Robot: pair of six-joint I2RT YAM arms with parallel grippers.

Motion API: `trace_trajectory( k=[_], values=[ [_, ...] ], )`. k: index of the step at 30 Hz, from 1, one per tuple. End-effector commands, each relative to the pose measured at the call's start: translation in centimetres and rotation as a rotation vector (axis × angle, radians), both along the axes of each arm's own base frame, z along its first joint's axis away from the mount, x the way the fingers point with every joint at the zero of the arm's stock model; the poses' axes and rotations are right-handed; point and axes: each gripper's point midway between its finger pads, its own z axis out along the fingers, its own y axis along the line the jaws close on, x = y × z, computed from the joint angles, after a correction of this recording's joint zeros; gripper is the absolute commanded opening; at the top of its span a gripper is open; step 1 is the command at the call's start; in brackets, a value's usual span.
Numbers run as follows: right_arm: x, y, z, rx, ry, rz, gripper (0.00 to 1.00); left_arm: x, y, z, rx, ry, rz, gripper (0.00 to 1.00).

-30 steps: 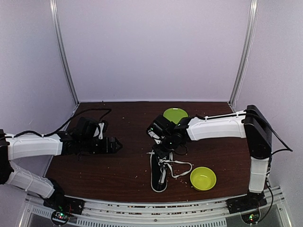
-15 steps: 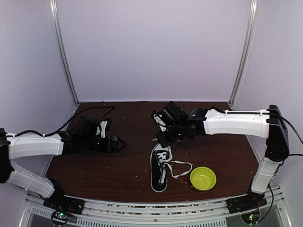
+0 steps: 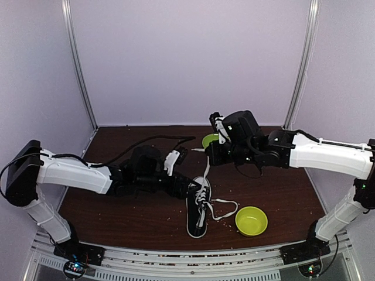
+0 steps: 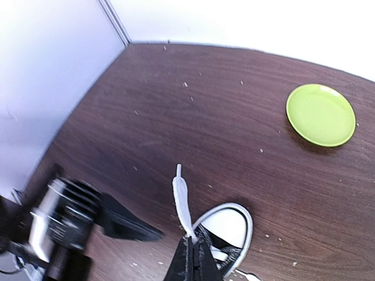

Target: Tie the shoes

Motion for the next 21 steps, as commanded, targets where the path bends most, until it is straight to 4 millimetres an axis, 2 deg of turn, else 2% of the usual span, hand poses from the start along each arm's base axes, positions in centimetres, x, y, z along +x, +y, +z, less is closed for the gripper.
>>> trace_trajectory(
  k=[1, 4, 7, 10, 14, 21],
  values=[
    [0.3, 0.2, 2.8, 0.14, -0.021, -0.045, 0.0, 0.6, -3.2, 3.0, -0.112, -0.102, -0.078, 0.9],
    [0.0, 0.4, 2.7, 0.168, -0.005, -0.033, 0.0, 0.4, -4.5, 2.6, -0.108, -0.098, -0.114, 0.89],
    [-0.1, 0.5, 2.5, 0.183, 0.002, -0.028, 0.0, 0.4, -4.9, 2.4, -0.104, -0.101, -0.121, 0.84],
    [-0.2, 0.7, 2.2, 0.187, 0.011, -0.025, 0.0, 0.7, -4.9, 2.5, -0.104, -0.11, -0.108, 0.73],
    [-0.2, 0.6, 2.2, 0.193, 0.008, -0.029, 0.0, 1.2, -5.1, 3.0, -0.119, -0.113, -0.085, 0.52],
    [-0.2, 0.6, 2.6, 0.202, -0.001, -0.023, 0.0, 1.5, -5.6, 2.7, -0.113, -0.102, -0.083, 0.28]
  ],
)
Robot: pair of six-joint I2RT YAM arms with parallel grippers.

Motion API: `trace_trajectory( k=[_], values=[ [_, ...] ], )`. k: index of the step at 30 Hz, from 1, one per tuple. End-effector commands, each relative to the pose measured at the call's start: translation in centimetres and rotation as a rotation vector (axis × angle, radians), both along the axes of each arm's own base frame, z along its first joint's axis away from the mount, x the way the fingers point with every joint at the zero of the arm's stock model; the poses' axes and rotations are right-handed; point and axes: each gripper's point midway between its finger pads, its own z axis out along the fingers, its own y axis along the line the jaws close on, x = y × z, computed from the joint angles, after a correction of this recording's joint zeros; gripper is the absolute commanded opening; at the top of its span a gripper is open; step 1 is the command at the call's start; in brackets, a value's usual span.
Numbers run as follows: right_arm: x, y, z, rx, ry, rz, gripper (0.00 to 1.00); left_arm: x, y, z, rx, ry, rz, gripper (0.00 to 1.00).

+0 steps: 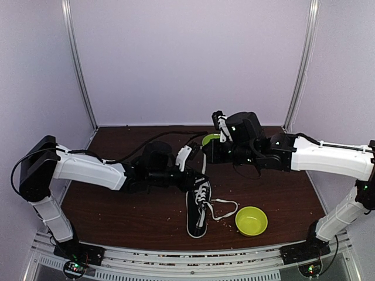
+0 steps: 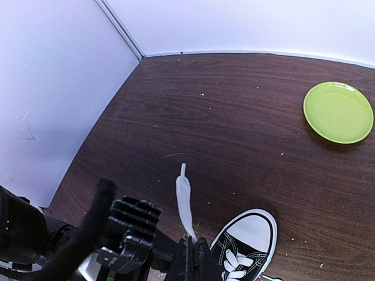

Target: Tie the shoes

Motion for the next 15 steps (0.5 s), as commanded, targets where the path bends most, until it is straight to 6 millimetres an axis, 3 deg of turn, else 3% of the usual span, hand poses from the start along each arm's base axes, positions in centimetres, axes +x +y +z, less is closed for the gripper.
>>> trace_trajectory(
  k=[1, 5, 11, 15],
  values=[
    [-0.1, -0.2, 1.2, 0.04, -0.017, -0.003, 0.0, 0.5, -1.1, 1.6, -0.051, -0.034, -0.002, 0.23],
    [0.0, -0.3, 0.7, 0.027, -0.017, -0.002, 0.0, 1.2, -0.4, 1.5, -0.034, -0.034, 0.057, 0.0],
    [1.1, 0.8, -1.7, -0.053, 0.004, 0.008, 0.0, 1.5, 2.6, 1.6, -0.023, -0.001, 0.179, 0.0],
    [1.5, 2.7, -4.0, -0.105, 0.054, 0.061, 0.0, 1.0, 4.6, -0.2, 0.006, 0.082, 0.228, 0.0]
  ],
)
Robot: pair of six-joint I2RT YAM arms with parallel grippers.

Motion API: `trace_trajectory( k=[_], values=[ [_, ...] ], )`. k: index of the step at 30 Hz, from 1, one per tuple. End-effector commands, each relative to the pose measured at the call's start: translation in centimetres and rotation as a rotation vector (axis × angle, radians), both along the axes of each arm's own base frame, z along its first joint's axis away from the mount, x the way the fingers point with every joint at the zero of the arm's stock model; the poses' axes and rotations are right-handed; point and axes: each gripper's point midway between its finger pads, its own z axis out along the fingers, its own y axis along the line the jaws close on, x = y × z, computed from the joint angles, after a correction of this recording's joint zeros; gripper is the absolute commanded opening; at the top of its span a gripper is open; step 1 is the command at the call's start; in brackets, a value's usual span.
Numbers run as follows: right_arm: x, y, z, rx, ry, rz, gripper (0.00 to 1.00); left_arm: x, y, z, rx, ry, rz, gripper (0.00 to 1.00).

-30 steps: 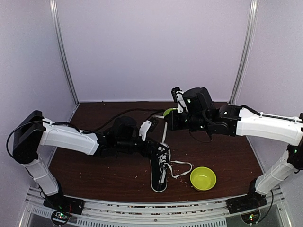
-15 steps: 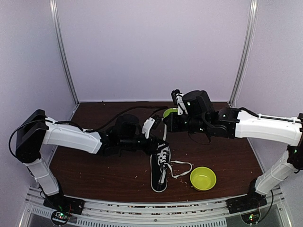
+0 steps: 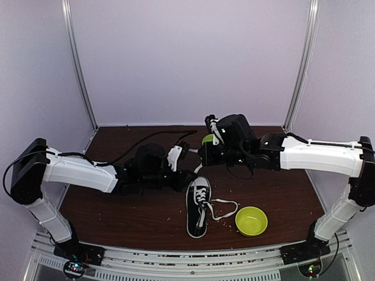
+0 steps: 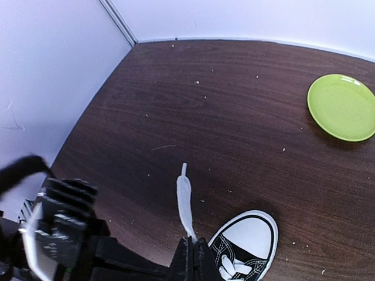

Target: Tie the shoes

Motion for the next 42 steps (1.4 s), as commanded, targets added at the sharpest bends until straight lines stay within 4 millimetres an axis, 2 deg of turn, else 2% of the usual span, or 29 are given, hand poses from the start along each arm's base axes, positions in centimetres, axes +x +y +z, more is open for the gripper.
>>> trace_trajectory(
  k=[1, 2, 3, 4, 5, 7, 10, 13, 18, 23, 31, 40, 42],
  values=[
    [0.6, 1.8, -2.3, -0.065, 0.049, 0.058, 0.05, 0.0, 2.3, -0.6, -0.022, 0.08, 0.09, 0.0],
    [0.8, 1.7, -2.7, -0.081, 0.062, 0.057, 0.17, -0.2, 2.7, -1.1, -0.028, 0.105, 0.096, 0.0],
    [0.8, 1.4, -3.1, -0.095, 0.074, 0.05, 0.35, -0.4, 3.2, -1.8, -0.031, 0.128, 0.101, 0.0],
    [0.9, 0.8, -3.7, -0.113, 0.087, 0.038, 0.47, -0.6, 3.5, -2.1, -0.037, 0.142, 0.107, 0.0],
    [0.9, -0.1, -4.3, -0.128, 0.098, 0.02, 0.56, -0.7, 3.8, -2.3, -0.039, 0.152, 0.116, 0.0],
    [1.0, -2.4, -5.9, -0.162, 0.128, -0.022, 0.64, -0.7, 4.3, -2.7, -0.033, 0.166, 0.138, 0.0],
    [0.5, -6.4, -9.0, -0.232, 0.187, -0.08, 0.65, -0.6, 4.9, -3.1, -0.031, 0.182, 0.158, 0.0],
    [-0.4, -9.7, -12.1, -0.322, 0.246, -0.111, 0.61, -0.7, 4.8, -3.2, -0.032, 0.189, 0.151, 0.0],
    [-2.5, -12.5, -16.6, -0.444, 0.342, -0.099, 0.52, -0.8, 4.3, -3.3, -0.026, 0.192, 0.13, 0.0],
    [-3.6, -13.6, -19.4, -0.514, 0.395, -0.078, 0.48, -0.8, 4.3, -3.4, -0.026, 0.194, 0.129, 0.0],
    [-4.6, -12.9, -21.7, -0.529, 0.457, -0.014, 0.44, -0.8, 4.5, -3.4, -0.025, 0.193, 0.131, 0.0],
    [-5.4, -12.8, -22.4, -0.527, 0.484, 0.024, 0.42, -0.8, 4.4, -3.4, -0.021, 0.193, 0.13, 0.0],
    [-5.7, -12.7, -22.2, -0.521, 0.48, 0.041, 0.45, -0.8, 4.4, -3.4, -0.019, 0.194, 0.129, 0.0]
  ],
)
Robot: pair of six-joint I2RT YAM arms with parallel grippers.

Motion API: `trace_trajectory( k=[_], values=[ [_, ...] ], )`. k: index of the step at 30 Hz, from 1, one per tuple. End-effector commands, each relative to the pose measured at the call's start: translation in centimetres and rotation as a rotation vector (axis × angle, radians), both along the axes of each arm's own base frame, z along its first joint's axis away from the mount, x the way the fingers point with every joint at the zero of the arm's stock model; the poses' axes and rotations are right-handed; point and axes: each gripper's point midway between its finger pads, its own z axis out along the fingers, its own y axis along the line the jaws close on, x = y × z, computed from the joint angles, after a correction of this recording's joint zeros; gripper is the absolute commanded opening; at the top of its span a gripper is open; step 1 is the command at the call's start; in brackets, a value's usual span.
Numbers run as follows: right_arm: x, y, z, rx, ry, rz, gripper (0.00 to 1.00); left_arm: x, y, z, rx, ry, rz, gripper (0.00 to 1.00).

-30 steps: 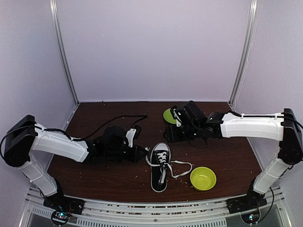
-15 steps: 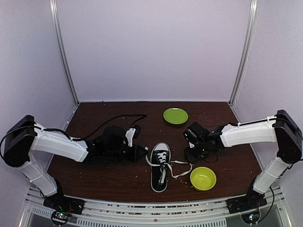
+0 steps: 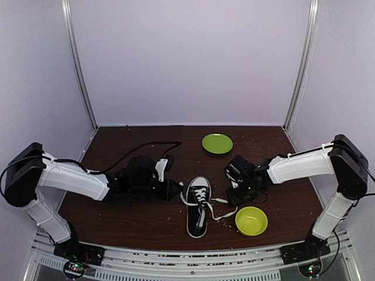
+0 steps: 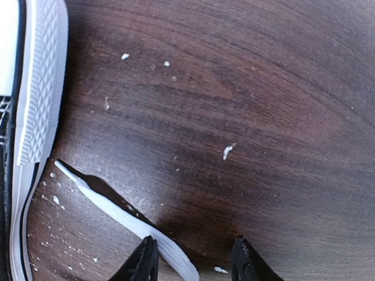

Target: Tie the shoes

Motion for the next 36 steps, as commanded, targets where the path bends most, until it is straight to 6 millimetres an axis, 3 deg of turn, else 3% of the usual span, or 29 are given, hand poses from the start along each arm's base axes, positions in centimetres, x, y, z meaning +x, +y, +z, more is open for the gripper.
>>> trace_trajectory(
  k=[1, 8, 22, 26, 32, 36],
  values=[
    [-1.2, -0.1, -0.4, 0.006, 0.026, 0.045, 0.47, 0.5, -0.5, 1.5, -0.042, -0.022, 0.0, 0.0],
    [-1.9, -0.4, -0.1, -0.008, 0.022, 0.087, 0.56, 0.5, -0.5, 1.5, -0.04, -0.02, -0.002, 0.0],
    [-2.6, 0.1, -0.1, -0.018, 0.028, 0.136, 0.61, 0.5, -0.5, 1.5, -0.033, -0.017, 0.0, 0.0],
    [-3.1, 0.2, -0.3, -0.018, 0.04, 0.151, 0.46, 0.5, -0.4, 1.4, -0.031, -0.016, 0.0, 0.0],
    [-2.8, 0.9, 0.8, 0.029, 0.006, 0.132, 0.01, 0.5, -1.0, 1.9, -0.042, -0.031, -0.021, 0.0],
    [-0.8, 1.4, 4.4, 0.078, -0.107, 0.078, 0.0, 0.3, -1.9, 2.7, -0.048, -0.07, -0.083, 0.0]
  ],
)
